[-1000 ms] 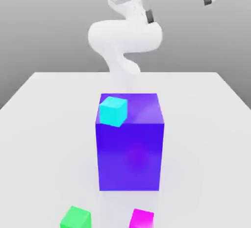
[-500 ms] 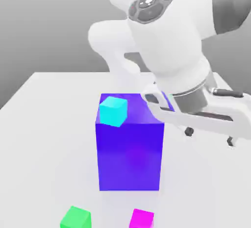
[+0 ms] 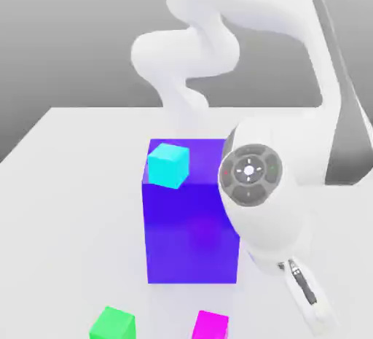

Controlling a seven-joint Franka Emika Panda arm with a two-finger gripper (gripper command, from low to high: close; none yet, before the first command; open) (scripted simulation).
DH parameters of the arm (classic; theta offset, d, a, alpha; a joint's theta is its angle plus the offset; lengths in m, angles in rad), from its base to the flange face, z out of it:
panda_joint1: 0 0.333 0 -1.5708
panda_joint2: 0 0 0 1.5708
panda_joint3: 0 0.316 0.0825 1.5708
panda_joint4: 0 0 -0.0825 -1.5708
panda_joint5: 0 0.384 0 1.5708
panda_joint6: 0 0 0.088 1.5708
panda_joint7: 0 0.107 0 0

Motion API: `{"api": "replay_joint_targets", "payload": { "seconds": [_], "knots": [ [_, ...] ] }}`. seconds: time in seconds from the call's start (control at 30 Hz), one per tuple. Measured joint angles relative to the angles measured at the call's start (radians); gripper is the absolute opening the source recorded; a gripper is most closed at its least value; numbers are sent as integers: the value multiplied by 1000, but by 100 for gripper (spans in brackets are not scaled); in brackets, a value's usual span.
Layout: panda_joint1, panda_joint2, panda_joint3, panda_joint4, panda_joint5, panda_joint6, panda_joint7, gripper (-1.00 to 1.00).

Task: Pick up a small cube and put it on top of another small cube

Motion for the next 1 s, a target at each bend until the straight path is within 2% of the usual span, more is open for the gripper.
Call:
{"api": "replay_joint_targets", "payload": {
  "seconds": [0.33, 0.47, 0.57, 0.6, 0.77, 0.8, 0.83, 0.9, 1.0],
  "knots": [
    [159, 27, -107, -6, -106, 222, 367, 0],
    [185, -30, -294, -88, -262, 324, 478, 0],
    [135, 64, -259, -75, -216, 417, 440, 0],
    [127, 78, -249, -66, -240, 344, 417, -100],
    [127, 78, -249, -66, -240, 347, 418, -100],
    [119, 84, -243, -61, -244, 306, 413, -100],
    [124, 77, -248, -67, -229, 354, 426, -100],
    [153, 20, -288, -87, -260, 373, 466, -100],
    [183, -64, -355, -108, -318, 320, 549, -100]
  ]
}}
